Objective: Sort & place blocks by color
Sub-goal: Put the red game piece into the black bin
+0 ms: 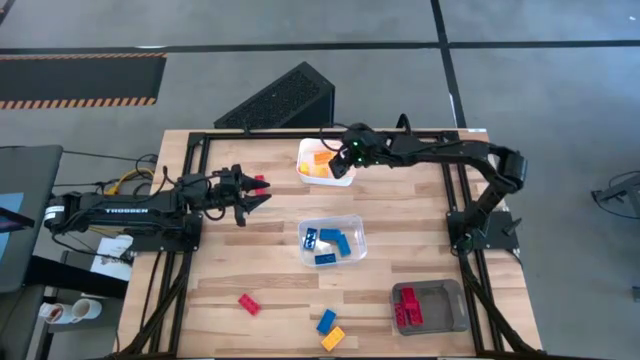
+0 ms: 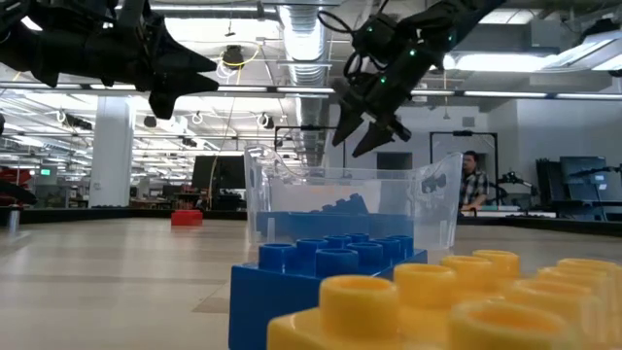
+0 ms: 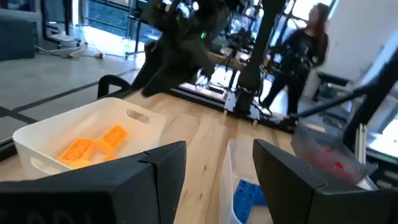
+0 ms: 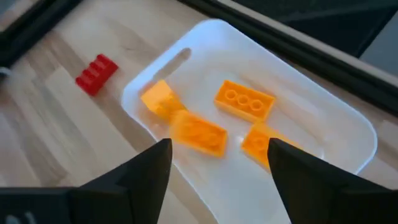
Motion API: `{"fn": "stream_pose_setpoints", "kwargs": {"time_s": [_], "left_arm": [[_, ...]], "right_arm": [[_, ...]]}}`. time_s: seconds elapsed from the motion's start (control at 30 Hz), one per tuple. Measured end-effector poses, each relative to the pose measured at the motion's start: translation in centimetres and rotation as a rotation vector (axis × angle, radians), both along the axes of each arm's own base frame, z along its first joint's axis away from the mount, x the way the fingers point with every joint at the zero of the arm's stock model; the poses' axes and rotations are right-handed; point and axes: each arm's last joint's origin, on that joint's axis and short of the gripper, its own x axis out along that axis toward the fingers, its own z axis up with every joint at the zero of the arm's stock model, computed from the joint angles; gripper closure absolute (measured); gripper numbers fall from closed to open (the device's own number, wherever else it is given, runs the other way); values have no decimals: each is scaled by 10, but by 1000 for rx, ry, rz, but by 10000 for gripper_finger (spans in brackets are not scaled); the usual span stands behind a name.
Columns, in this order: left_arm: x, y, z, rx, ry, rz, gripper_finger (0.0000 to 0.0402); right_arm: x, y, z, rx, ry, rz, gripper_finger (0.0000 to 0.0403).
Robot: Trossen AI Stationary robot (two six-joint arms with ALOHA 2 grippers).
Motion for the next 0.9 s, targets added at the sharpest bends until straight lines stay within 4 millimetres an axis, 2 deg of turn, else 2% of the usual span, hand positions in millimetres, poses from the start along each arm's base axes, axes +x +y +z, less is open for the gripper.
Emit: {"fn": "stream_pose_setpoints", "kwargs": {"time_s": [0.13, 0.2, 0.37, 0.57, 0.73, 0.9], "left_arm": [[0, 0, -6, -17, 58, -5, 228], [-1, 2, -11, -42, 146, 69, 228], [-7, 8, -18, -42, 416, 310, 228], [-3, 11, -24, -28, 510, 390, 217], [1, 20, -37, -59, 594, 437, 173], [11, 35, -46, -218, 634, 535, 118]], "right_arm": [[-3, 31, 21, -37, -17, 85, 115], [-4, 52, 31, -82, -14, 102, 117], [-9, 103, 44, -176, 6, 132, 121], [-11, 151, 50, -211, -29, 181, 121], [-13, 167, 50, -234, -33, 191, 121], [-12, 167, 50, -234, -32, 191, 121]]}}
